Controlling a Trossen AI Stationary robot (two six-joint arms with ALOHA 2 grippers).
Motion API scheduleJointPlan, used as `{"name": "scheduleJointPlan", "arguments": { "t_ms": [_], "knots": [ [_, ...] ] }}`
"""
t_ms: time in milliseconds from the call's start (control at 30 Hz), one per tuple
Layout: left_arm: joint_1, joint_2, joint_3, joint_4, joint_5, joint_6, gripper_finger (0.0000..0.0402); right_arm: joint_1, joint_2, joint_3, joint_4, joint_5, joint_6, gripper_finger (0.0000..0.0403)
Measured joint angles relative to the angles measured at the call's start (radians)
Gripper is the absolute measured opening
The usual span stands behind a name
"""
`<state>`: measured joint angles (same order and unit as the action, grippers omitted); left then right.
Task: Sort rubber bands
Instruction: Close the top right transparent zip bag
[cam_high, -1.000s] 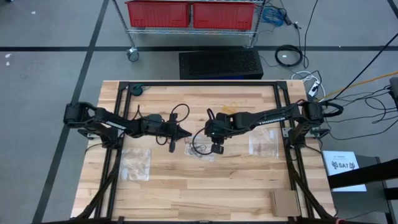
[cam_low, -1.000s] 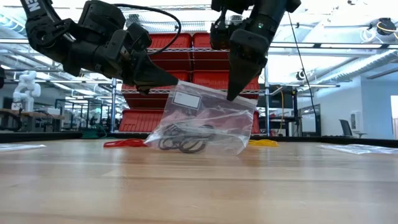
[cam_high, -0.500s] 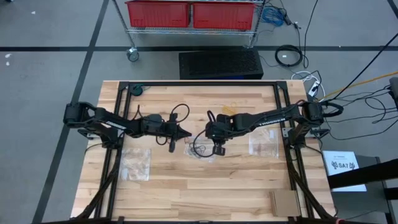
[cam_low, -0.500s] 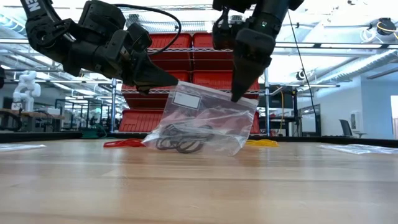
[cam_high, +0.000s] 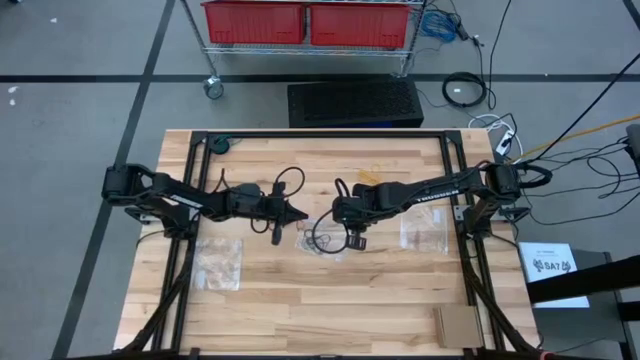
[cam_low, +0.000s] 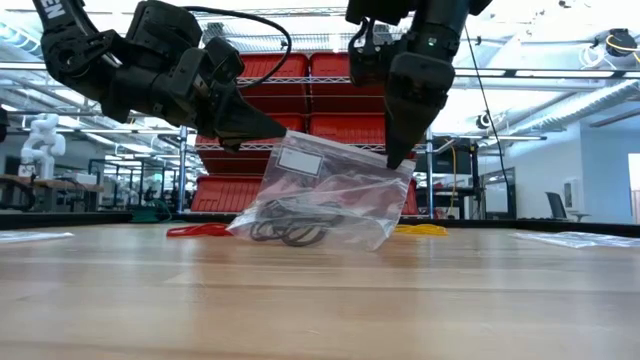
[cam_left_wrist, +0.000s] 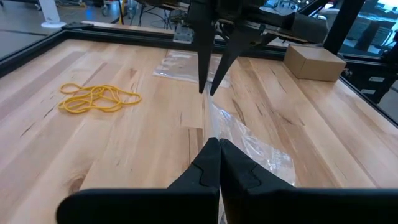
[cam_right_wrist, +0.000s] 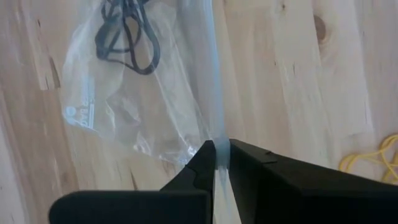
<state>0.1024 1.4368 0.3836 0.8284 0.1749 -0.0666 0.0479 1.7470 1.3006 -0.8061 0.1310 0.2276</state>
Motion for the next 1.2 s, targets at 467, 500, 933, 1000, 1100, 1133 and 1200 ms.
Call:
{"name": "scheduleJointPlan", "arguments": {
  "t_ms": [467, 500, 933, 1000, 1100, 1133, 1200],
  "knots": [
    [0.000, 0.000, 0.000, 0.000, 0.000, 0.001, 0.0001, 0.000, 0.000, 0.000, -0.042, -0.001, 0.028, 0.0016],
    [0.000, 0.000, 0.000, 0.000, 0.000, 0.002, 0.0001, 0.000, 0.000, 0.000, -0.042, -0.001, 0.031, 0.0016],
    [0.001, 0.000, 0.000, 0.003, -0.011, 0.003, 0.0002, 0.000, -0.025, 0.020, -0.046, 0.042, 0.052, 0.0091],
    [0.003, 0.000, 0.000, 0.002, -0.015, 0.003, 0.0002, 0.000, -0.036, 0.035, -0.055, 0.089, 0.052, 0.0113],
    [0.003, 0.000, 0.000, 0.000, -0.027, 0.003, 0.0002, 0.000, -0.050, 0.064, -0.067, 0.133, 0.043, 0.0143],
    [0.003, 0.000, 0.000, 0.000, -0.036, 0.004, 0.0002, 0.000, -0.054, 0.071, -0.075, 0.144, 0.040, 0.0151],
    [0.008, 0.000, 0.000, -0.005, -0.058, 0.022, 0.0002, 0.000, -0.061, 0.085, -0.083, 0.164, 0.031, 0.0164]
  ]
}}
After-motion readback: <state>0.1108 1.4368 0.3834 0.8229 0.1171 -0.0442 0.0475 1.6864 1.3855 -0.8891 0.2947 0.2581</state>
